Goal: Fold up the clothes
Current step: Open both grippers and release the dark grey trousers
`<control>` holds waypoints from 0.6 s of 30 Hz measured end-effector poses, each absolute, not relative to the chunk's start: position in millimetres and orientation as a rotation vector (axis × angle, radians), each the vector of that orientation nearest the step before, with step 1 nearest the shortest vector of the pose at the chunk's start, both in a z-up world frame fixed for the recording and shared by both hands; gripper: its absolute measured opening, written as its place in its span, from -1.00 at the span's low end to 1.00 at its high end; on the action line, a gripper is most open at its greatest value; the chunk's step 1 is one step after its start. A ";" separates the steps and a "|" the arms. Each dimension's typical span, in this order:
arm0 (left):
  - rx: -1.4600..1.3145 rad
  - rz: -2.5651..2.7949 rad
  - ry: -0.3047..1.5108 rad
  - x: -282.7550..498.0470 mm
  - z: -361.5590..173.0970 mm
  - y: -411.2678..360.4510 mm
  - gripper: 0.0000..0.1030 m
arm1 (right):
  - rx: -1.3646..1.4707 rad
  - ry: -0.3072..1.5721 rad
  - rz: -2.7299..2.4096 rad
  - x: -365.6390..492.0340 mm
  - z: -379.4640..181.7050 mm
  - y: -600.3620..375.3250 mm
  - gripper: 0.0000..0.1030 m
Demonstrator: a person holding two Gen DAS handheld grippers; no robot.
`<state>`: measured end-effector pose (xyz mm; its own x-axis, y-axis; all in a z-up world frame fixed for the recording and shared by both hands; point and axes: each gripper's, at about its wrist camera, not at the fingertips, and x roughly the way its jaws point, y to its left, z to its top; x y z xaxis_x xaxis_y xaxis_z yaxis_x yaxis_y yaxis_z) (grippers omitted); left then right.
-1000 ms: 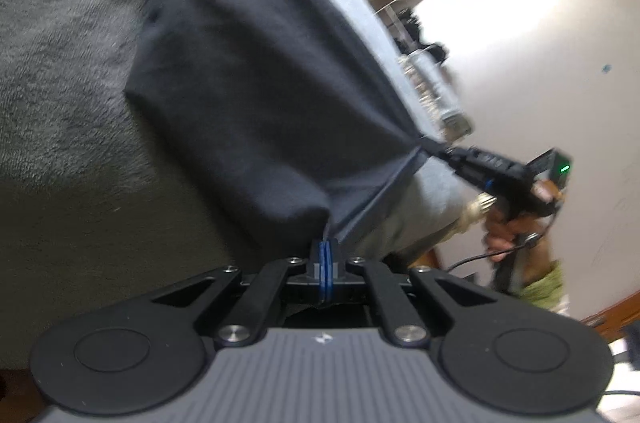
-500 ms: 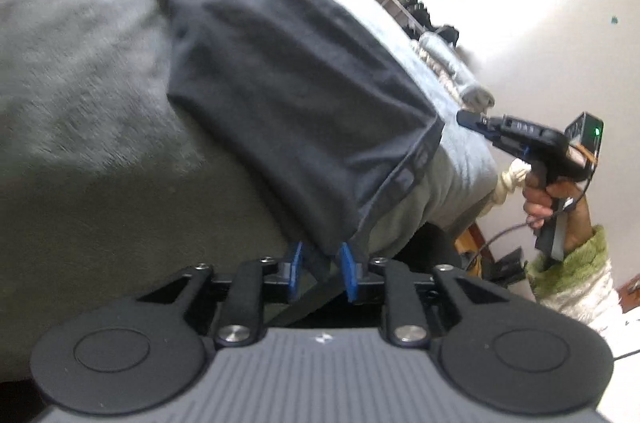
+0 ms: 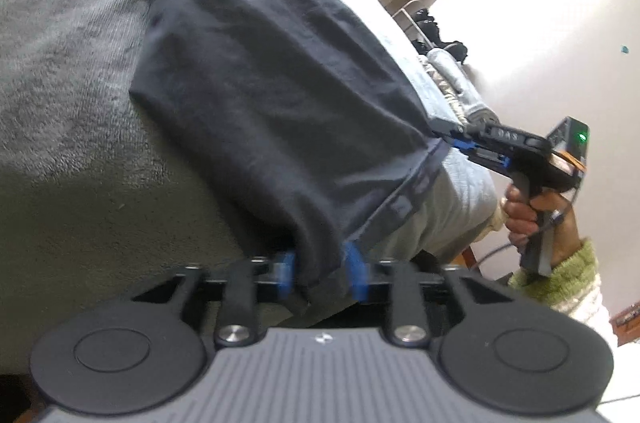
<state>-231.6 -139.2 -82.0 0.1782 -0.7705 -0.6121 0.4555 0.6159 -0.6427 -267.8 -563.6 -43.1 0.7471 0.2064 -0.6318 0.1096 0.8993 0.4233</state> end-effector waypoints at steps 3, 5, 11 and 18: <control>-0.341 -0.876 1.063 -231.8 -83.1 -142.7 -0.98 | 0.419 0.691 0.060 -278.0 -37.9 -557.8 -0.98; -0.346 -0.889 1.057 -232.7 -81.3 -141.1 -0.99 | 0.404 0.669 0.055 -285.6 -32.4 -554.0 -0.99; -0.325 -0.900 1.063 -235.4 -84.5 -134.8 -0.99 | 0.395 0.671 0.040 -294.0 -33.3 -553.4 -0.99; -0.301 -0.921 1.059 -241.6 -90.4 -130.1 -0.79 | 0.429 0.686 -0.006 -292.0 -46.2 -560.7 -0.72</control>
